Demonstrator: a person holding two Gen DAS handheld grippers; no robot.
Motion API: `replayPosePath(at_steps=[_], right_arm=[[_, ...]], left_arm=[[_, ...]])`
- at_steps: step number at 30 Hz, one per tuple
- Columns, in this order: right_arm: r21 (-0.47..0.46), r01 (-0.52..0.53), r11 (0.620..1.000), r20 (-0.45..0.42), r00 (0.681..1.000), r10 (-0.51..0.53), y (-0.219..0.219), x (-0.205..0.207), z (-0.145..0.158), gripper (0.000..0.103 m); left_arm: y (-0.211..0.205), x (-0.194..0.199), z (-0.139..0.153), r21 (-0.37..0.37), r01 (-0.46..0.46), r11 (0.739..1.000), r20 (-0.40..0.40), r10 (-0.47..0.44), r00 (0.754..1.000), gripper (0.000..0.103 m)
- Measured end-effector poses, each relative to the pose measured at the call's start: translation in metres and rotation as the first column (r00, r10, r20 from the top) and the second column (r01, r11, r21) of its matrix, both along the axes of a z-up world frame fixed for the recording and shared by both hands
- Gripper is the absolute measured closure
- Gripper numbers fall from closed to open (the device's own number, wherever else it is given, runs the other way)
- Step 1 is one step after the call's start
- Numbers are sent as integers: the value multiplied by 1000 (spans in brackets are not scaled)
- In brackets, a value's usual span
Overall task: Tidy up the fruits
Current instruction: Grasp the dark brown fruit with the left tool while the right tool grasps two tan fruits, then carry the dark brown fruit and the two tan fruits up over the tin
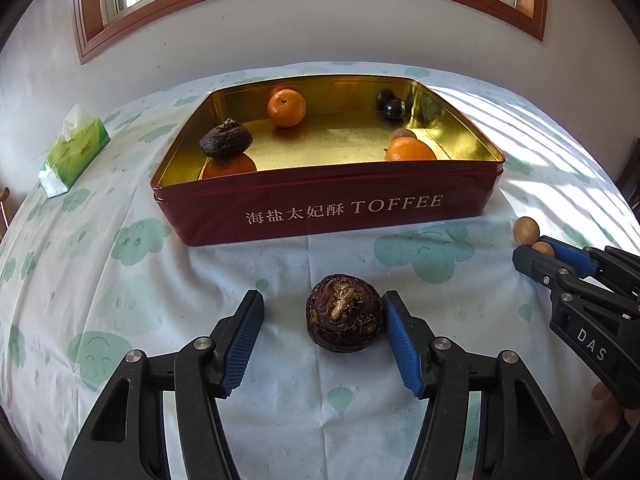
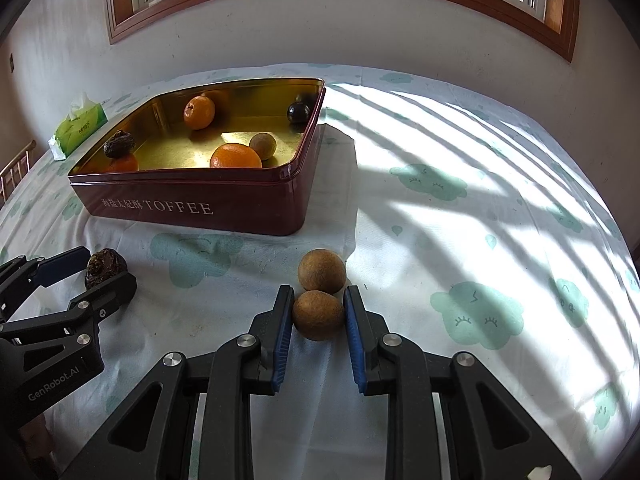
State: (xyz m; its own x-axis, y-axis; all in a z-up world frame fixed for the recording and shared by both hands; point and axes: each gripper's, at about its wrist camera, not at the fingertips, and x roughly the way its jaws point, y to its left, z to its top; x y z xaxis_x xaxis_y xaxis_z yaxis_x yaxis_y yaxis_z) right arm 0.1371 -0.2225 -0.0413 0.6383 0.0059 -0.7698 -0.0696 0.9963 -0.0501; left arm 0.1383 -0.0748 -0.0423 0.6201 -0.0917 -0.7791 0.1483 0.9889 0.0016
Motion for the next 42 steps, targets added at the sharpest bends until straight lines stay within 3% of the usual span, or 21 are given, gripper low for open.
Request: replayPosePath(at_steps=[17, 42], right_arm=[[0, 0, 1000, 0, 1000, 0, 0, 0, 0, 80], [-1, 0, 1000, 0, 1000, 0, 1, 0, 0, 80]], left_arm=[[7, -2, 1, -16, 20, 1000, 10, -20, 1000, 64], [35, -2, 0, 2, -33, 999, 25, 33, 999, 65]])
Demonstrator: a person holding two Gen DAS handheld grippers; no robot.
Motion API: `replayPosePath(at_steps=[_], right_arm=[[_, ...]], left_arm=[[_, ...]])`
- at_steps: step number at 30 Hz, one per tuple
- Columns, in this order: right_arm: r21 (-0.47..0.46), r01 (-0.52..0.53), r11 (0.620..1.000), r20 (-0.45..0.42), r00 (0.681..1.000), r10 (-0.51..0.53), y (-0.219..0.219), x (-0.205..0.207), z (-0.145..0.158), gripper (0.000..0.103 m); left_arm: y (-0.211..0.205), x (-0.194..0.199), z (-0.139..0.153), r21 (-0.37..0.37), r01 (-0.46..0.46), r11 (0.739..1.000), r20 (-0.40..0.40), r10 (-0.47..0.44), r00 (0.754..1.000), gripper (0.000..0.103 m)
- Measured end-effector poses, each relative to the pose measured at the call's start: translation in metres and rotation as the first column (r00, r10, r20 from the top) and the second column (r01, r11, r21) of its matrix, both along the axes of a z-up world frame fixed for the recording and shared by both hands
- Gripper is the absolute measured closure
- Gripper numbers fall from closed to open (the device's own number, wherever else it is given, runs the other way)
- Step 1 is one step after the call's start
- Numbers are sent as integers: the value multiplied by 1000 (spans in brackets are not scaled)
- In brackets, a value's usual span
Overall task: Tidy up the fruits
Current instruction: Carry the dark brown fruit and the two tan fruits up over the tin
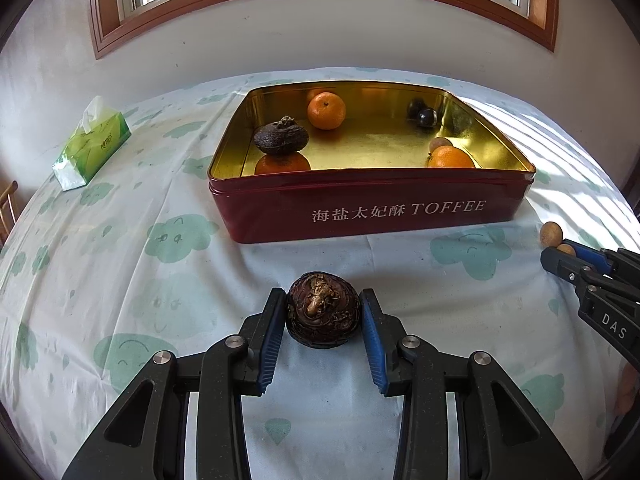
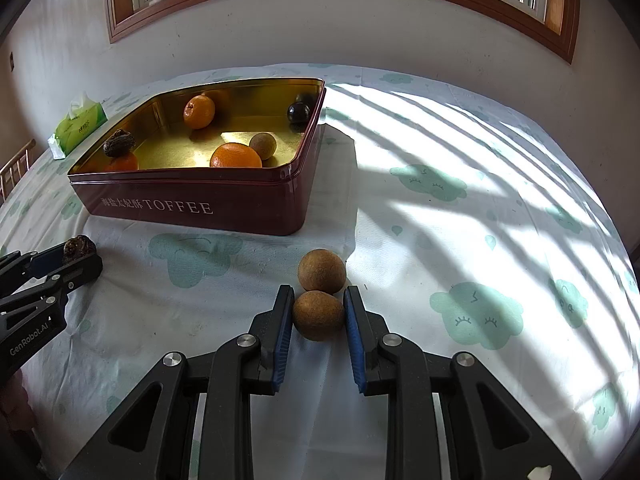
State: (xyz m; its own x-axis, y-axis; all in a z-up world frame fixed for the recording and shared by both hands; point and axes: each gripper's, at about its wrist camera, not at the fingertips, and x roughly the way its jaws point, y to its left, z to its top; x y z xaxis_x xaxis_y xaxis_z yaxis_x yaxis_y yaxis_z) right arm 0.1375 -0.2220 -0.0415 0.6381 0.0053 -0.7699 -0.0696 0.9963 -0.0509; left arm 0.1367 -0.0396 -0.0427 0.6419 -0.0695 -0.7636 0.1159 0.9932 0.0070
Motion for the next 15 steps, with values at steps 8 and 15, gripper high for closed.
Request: replayPosePath(at_steps=[8, 15], right_arm=[[-8, 0, 1000, 1, 1000, 0, 0, 0, 0, 80], [-14, 0, 1000, 2, 1000, 0, 1, 0, 0, 80]], left_arm=[[8, -2, -1, -7, -5, 1000, 14, 5, 1000, 65], [9, -1, -1, -19, -7, 1000, 9, 8, 1000, 65]])
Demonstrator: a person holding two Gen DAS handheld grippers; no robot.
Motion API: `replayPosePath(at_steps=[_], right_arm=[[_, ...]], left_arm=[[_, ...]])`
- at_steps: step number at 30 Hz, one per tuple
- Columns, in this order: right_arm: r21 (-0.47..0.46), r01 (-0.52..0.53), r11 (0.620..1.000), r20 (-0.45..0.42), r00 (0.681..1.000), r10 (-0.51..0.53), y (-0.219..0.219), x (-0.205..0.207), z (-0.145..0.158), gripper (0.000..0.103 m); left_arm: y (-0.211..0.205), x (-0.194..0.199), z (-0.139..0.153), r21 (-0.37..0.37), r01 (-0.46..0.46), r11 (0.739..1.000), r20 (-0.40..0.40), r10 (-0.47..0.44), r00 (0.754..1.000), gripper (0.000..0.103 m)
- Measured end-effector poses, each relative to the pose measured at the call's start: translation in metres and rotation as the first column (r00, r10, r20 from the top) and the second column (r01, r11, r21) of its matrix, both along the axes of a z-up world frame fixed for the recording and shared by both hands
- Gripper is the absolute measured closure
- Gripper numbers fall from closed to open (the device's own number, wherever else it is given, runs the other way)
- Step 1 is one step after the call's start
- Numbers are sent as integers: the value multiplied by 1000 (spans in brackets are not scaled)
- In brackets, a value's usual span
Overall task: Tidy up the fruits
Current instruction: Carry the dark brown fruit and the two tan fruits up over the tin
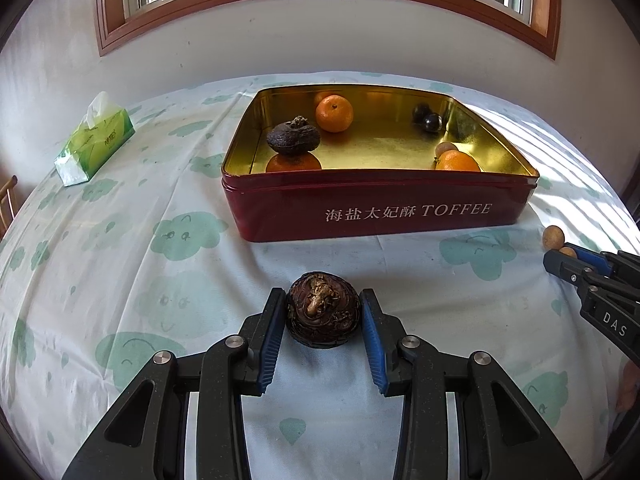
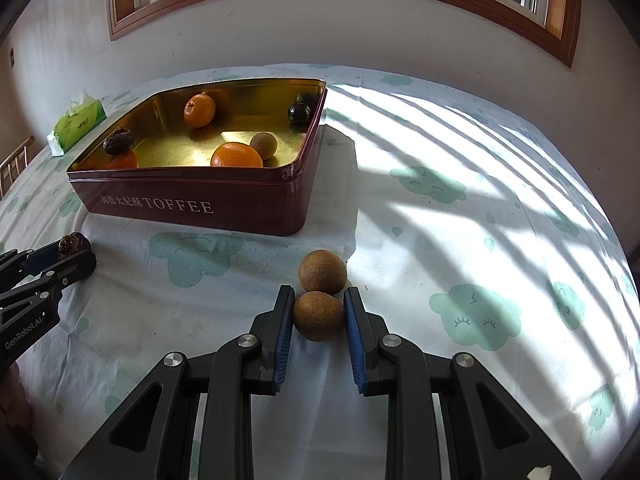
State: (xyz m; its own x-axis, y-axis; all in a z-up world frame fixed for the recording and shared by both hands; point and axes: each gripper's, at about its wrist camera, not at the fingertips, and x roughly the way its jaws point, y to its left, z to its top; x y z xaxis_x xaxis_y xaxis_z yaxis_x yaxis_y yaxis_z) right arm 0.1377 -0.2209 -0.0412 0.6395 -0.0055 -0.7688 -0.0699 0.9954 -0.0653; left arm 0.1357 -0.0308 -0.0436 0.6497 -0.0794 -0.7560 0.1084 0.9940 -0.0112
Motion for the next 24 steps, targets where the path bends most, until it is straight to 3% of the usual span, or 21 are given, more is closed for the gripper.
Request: replayPosePath(at_steps=[24], right_arm=[[39, 38, 998, 4, 999, -39, -3, -9, 13, 81]], left_arm=[[15, -8, 12, -33, -39, 999, 15, 39, 999, 65]])
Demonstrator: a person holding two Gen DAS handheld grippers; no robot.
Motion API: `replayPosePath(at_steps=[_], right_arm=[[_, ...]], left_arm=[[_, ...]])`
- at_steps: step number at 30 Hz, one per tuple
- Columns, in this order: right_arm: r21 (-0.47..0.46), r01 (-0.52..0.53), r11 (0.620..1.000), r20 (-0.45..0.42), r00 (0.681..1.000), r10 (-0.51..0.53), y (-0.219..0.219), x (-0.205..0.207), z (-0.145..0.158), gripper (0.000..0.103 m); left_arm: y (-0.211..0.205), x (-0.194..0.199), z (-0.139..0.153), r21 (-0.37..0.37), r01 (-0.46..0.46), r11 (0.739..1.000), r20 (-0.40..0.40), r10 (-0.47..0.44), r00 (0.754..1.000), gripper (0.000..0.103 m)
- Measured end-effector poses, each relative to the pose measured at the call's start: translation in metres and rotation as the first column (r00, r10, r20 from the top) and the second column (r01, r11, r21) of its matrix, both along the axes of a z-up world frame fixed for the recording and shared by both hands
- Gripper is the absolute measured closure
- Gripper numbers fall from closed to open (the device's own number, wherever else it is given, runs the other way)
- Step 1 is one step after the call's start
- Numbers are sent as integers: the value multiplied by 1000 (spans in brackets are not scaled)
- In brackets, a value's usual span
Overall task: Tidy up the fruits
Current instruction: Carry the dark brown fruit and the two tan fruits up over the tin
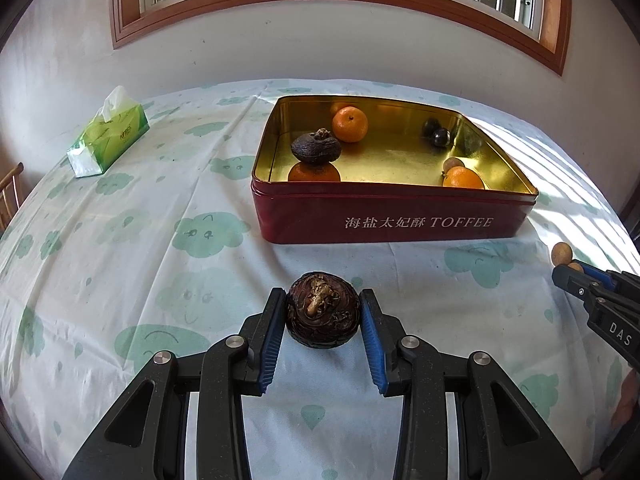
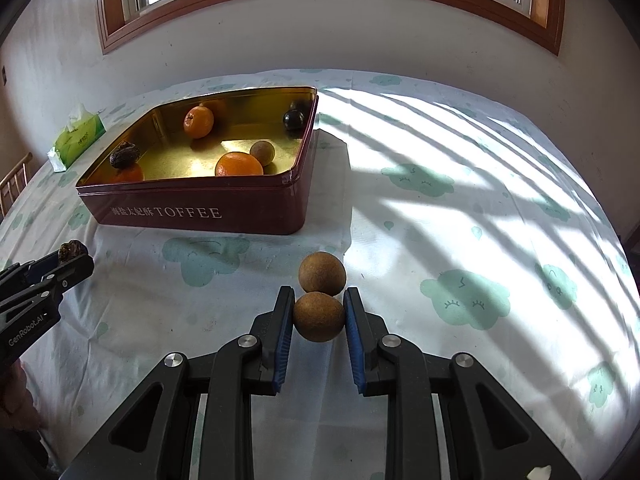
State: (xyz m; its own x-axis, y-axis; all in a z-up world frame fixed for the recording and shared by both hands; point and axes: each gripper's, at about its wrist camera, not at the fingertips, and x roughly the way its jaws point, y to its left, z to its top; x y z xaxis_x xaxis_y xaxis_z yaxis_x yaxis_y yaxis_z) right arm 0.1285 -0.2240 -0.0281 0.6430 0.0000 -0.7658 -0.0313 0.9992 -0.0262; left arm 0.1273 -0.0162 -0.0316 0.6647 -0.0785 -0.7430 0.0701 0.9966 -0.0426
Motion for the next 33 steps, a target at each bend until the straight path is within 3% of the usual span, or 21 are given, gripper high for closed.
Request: replayPosePath(at_steps=[17, 33], right_arm=[[18, -45, 999, 63, 997, 44, 21, -3, 34, 81], [17, -85, 996, 93, 992, 83, 34, 13, 49, 81]], left_arm=[[22, 0, 21, -42, -47, 998, 29, 49, 998, 65], [16, 18, 43, -18, -18, 1000, 68, 19, 997, 65]])
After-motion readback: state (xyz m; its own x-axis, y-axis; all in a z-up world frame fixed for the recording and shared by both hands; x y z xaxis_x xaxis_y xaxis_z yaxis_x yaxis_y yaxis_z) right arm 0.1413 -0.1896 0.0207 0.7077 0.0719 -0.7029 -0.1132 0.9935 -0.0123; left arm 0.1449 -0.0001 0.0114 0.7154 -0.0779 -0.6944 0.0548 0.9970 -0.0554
